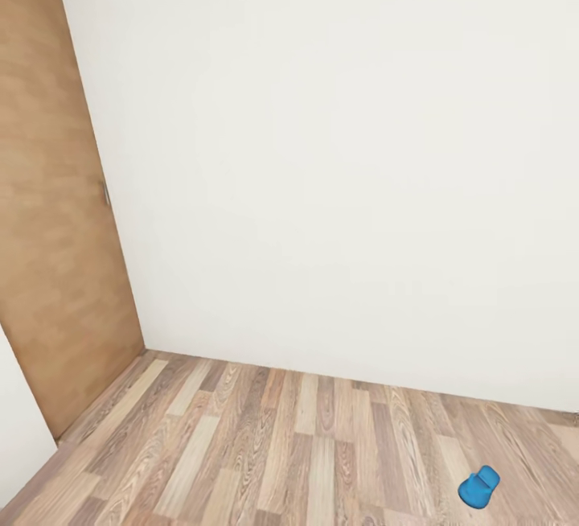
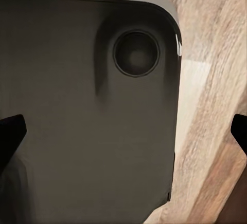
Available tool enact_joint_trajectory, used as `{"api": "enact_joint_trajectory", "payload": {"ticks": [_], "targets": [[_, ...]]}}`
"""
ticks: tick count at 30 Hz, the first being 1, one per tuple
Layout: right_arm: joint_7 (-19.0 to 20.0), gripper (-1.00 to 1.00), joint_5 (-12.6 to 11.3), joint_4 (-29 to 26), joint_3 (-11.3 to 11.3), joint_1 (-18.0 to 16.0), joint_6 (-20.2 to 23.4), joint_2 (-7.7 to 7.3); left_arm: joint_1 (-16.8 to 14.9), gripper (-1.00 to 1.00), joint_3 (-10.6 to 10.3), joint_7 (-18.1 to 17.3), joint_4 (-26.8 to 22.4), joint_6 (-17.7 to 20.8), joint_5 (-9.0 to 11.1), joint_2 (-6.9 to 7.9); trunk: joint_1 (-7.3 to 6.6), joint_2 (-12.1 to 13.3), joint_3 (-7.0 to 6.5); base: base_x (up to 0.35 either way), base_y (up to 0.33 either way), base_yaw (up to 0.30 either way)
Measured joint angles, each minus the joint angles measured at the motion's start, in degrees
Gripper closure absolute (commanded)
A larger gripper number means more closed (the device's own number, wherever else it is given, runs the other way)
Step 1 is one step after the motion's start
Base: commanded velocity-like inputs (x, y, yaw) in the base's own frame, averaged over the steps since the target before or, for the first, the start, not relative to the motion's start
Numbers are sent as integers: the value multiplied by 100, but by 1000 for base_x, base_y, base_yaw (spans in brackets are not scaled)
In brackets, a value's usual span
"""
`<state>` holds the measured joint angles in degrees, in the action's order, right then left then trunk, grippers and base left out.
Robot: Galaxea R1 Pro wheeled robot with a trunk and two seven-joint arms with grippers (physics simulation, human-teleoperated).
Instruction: In the bedroom, move the book from the bed onto either nightstand, and place the two sandals side by side next to the bed.
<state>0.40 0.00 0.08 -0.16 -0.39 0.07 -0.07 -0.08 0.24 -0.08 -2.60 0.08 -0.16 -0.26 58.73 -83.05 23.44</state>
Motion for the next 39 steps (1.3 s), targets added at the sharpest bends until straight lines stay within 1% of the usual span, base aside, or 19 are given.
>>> {"api": "enact_joint_trajectory", "payload": {"ticks": [9,15,19,21,23,25,27,33,37,39], "targets": [[0,-100,-12,-3,-34,-1,1,-1,0,-100,0,0,-50,0,0,3,0,0,-41,0,0,-254],[1,-100,-16,-8,-39,-1,-1,-1,0,-100,0,0,-295,0,0,4,0,0,-67,0,0,-248],[0,-100,-19,-39,-56,-1,-6,-10,-1,-100,0,0,-641,0,0,1,0,0,-85,0,0,-234],[1,-100,-28,-67,-97,0,-6,-23,-1,-100,0,0,-849,0,0,1,0,0,-94,0,0,-219],[3,-100,-52,-123,-198,-1,-6,-36,-1,-100,1,2,-1152,3,0,6,0,0,-100,0,0,-201],[5,-100,-70,-398,-300,-3,-7,-43,-1,-100,1,7,-1525,10,0,8,0,0,-101,0,0,-151],[4,-100,-71,-613,-326,-3,-8,-45,-1,-100,3,15,-1708,17,0,9,0,0,-102,0,0,-84],[2,-100,-71,-1222,-352,-3,-51,-53,-2,-100,7,37,-2226,50,-16,11,0,0,-103,0,0,-22],[-21,-100,-55,-1900,-368,-4,-60,-56,-14,-100,5,45,-2796,61,-29,17,0,0,-104,0,0,-3],[-26,-100,-50,-2105,-372,-3,-61,-56,-16,-100,7,47,-3101,62,-30,26,0,0,-103,0,0,-1]]}}
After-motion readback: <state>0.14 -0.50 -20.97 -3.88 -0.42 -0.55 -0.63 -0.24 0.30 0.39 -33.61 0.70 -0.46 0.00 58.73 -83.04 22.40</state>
